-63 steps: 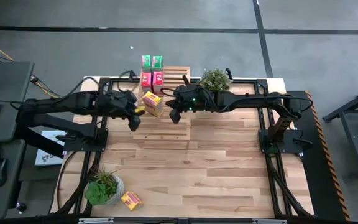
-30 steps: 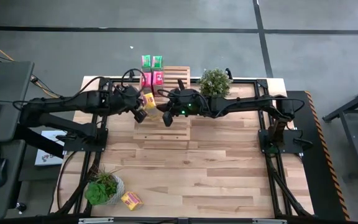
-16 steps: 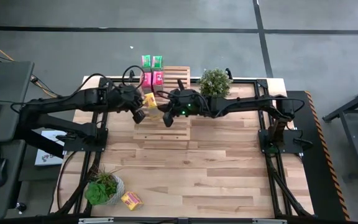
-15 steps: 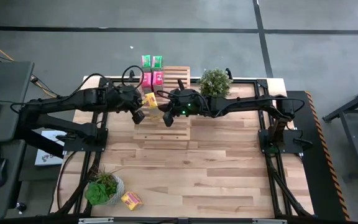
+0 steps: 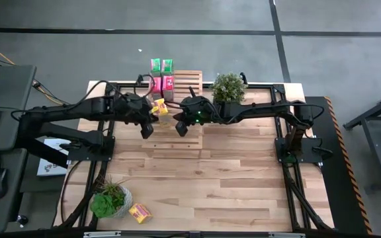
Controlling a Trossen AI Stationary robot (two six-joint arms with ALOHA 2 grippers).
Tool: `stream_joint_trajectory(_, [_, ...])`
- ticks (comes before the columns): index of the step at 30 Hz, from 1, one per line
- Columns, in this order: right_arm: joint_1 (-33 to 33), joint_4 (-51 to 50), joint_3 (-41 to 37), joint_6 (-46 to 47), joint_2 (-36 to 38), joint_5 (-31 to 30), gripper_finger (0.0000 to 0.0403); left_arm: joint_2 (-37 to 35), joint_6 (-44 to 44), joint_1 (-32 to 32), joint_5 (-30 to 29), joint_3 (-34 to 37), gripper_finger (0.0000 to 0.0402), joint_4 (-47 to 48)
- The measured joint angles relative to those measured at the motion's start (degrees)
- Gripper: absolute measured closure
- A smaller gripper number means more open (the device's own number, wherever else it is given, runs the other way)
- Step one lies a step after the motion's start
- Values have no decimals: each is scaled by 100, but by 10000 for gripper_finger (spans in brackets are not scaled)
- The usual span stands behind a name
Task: Stack cereal on shelf
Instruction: Put the top yellow cereal box on the shelf
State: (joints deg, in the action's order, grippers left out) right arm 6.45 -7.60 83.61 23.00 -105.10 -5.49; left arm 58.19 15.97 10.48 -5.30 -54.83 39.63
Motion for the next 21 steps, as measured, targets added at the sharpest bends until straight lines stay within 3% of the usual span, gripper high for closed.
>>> stream_joint_trajectory(12, [-1,30,-4,-36,-296,271,403,-11,626,-4,0,627,401,-405])
stream_joint_trajectory(21, [-12,315,-4,212,-356,276,403,-349,384,111,-459,634,401,149])
